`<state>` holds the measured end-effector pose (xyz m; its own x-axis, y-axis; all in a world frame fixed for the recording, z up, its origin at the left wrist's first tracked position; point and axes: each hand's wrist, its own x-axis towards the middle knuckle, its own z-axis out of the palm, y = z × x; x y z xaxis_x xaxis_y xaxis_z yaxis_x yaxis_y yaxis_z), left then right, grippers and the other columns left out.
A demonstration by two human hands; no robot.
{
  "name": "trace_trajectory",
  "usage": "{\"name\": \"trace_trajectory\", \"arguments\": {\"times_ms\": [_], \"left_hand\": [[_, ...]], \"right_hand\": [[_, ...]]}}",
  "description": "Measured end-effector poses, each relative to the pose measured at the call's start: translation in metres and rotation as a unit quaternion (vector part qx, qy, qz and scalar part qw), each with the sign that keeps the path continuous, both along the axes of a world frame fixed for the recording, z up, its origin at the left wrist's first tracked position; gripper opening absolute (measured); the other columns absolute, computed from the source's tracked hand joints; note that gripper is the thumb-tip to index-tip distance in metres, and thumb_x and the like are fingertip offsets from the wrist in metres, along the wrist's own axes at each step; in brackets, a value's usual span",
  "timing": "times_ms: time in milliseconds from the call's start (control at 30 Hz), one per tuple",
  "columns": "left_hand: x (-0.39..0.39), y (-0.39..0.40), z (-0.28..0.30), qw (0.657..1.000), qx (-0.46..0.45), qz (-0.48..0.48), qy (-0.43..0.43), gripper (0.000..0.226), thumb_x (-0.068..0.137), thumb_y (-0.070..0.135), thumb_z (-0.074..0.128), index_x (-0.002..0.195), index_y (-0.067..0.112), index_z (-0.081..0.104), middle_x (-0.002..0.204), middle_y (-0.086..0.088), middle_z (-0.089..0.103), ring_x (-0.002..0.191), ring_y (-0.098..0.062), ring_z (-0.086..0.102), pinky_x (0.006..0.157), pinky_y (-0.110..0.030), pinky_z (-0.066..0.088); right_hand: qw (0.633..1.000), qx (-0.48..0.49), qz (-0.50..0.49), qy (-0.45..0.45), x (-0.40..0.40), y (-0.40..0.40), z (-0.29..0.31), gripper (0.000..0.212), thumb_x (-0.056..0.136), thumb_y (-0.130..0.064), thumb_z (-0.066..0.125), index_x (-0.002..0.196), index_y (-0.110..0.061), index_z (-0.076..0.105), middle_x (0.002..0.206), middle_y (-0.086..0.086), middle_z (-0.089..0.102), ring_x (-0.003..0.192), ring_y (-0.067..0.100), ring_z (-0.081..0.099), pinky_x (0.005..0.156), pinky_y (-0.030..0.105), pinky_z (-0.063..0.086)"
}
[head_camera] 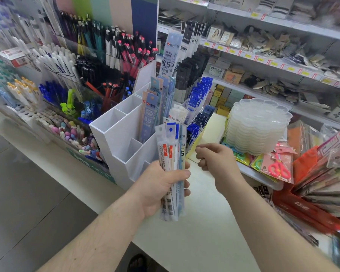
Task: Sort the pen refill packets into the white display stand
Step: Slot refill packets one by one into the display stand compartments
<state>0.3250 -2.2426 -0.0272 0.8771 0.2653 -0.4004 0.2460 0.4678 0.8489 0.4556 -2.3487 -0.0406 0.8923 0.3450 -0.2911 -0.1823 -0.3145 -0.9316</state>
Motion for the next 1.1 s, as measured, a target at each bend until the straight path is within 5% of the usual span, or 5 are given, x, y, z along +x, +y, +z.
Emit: {"name": "trace_trajectory", "arguments": {"times_ms": [233, 633, 767, 900, 1100], "left_hand": [[0.011, -0.020, 0.000, 0.990, 0.025, -0.138, -0.004, 0.024, 0.088, -0.008, 0.060, 0.096, 0.014, 0.065, 0.066, 0.000, 0.061, 0.060, -0.016, 0.059, 0.067, -0.036, 0.058], [0.028, -0.043, -0.012, 0.935, 0.312, -0.162, 0.038, 0.022, 0.085, 0.025, 0.067, 0.103, 0.032, 0.056, 0.095, 0.008, 0.071, 0.091, -0.011, 0.069, 0.084, -0.037, 0.057], [0.030, -0.045, -0.010, 0.978, 0.149, -0.146, 0.014, 0.020, 0.090, 0.009, 0.050, 0.105, 0.020, 0.057, 0.085, -0.003, 0.068, 0.075, -0.018, 0.066, 0.079, -0.045, 0.054], [0.029, -0.031, -0.005, 0.992, -0.061, -0.112, -0.020, 0.033, 0.077, 0.003, 0.051, 0.110, 0.004, 0.058, 0.076, -0.008, 0.060, 0.064, -0.023, 0.059, 0.063, -0.039, 0.052], [0.028, -0.023, 0.000, 0.989, -0.023, -0.131, -0.063, 0.029, 0.095, -0.004, 0.053, 0.121, 0.007, 0.060, 0.078, -0.009, 0.066, 0.069, -0.018, 0.065, 0.063, -0.030, 0.054]], "right_hand": [[0.981, 0.043, 0.177, 0.069, -0.043, -0.026, 0.036, 0.021, 0.086, -0.022, 0.076, 0.105, -0.018, 0.069, 0.097, 0.004, 0.075, 0.089, 0.015, 0.071, 0.080, 0.030, 0.056], [0.992, 0.050, -0.083, 0.080, -0.040, -0.019, 0.027, 0.012, 0.095, -0.026, 0.060, 0.084, -0.022, 0.061, 0.082, -0.001, 0.065, 0.080, 0.019, 0.062, 0.071, 0.031, 0.049], [0.998, 0.033, 0.027, 0.056, -0.040, -0.031, 0.033, 0.018, 0.094, -0.041, 0.064, 0.100, -0.023, 0.064, 0.077, -0.007, 0.064, 0.066, 0.007, 0.059, 0.054, 0.023, 0.044], [0.997, 0.073, -0.012, 0.036, -0.033, -0.049, 0.037, 0.019, 0.095, -0.030, 0.064, 0.107, -0.015, 0.067, 0.096, 0.005, 0.071, 0.078, 0.015, 0.063, 0.074, 0.035, 0.050], [0.998, 0.040, 0.019, -0.052, -0.042, -0.042, 0.043, 0.013, 0.085, -0.014, 0.076, 0.092, -0.007, 0.068, 0.071, 0.009, 0.061, 0.051, 0.009, 0.056, 0.047, 0.023, 0.049]]}}
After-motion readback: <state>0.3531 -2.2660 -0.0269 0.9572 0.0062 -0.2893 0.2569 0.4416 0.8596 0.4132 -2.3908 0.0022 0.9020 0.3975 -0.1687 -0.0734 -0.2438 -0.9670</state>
